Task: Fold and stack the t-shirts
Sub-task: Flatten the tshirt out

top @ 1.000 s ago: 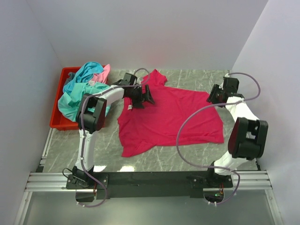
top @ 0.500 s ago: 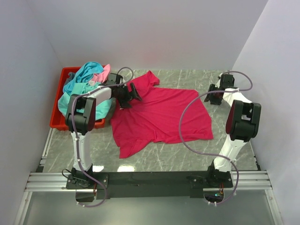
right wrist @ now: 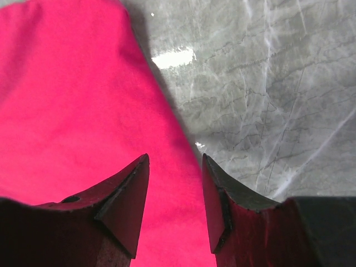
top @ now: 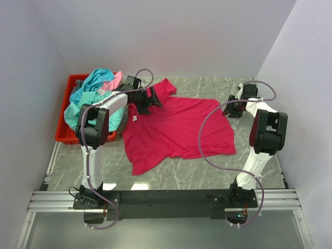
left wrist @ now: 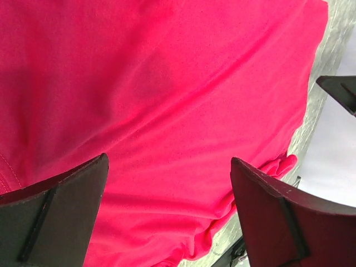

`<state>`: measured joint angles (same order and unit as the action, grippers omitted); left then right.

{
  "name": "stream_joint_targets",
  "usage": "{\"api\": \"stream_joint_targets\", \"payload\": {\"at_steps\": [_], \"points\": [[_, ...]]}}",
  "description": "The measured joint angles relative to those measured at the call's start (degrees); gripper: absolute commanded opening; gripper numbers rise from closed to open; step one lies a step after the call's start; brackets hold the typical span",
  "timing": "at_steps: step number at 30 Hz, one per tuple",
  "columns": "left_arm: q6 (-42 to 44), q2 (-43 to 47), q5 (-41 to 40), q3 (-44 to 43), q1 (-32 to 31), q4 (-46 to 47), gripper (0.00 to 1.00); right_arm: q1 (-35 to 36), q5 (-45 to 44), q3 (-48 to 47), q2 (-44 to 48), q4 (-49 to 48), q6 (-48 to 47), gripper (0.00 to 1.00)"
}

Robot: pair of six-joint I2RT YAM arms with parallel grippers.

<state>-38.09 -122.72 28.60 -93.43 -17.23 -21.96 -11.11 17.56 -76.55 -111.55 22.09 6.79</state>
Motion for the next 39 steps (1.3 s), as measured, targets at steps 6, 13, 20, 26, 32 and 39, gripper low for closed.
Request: {"api": "stream_joint_targets", "payload": {"at_steps": [6, 13, 20, 26, 32, 39], "points": [[0.0, 0.52, -0.04, 0.52, -0.07, -0.28, 0.96, 0.52, -0.04, 0.0, -2.36, 0.7, -1.42, 0.5], [0.0, 3.58, -0.22, 2.86, -0.07, -0.42, 0.96, 2.43, -0.11, -0.02, -2.4, 0.87, -2.58, 0.32], [0.24, 5.73, -1.05, 4.15, -0.04, -0.63, 0.96, 4.33, -0.7, -0.02, -2.51, 2.27, -2.89, 0.0], [0.81, 6.69, -1.51, 5.35, -0.04, -0.55, 0.96, 8.0, -4.2, -0.31, 0.07, 3.98, -3.5, 0.0], [0.83, 7.08, -1.51, 8.07, -0.04, 0.15, 0.96, 19.87, -5.97, -1.92, 5.44, 4.98, -4.35, 0.02], [0.98, 7.08, -1.51, 10.56, -0.04, 0.26, 0.96, 30.71, -2.25, -2.93, 6.36, 8.15, -5.29, 0.31]]}}
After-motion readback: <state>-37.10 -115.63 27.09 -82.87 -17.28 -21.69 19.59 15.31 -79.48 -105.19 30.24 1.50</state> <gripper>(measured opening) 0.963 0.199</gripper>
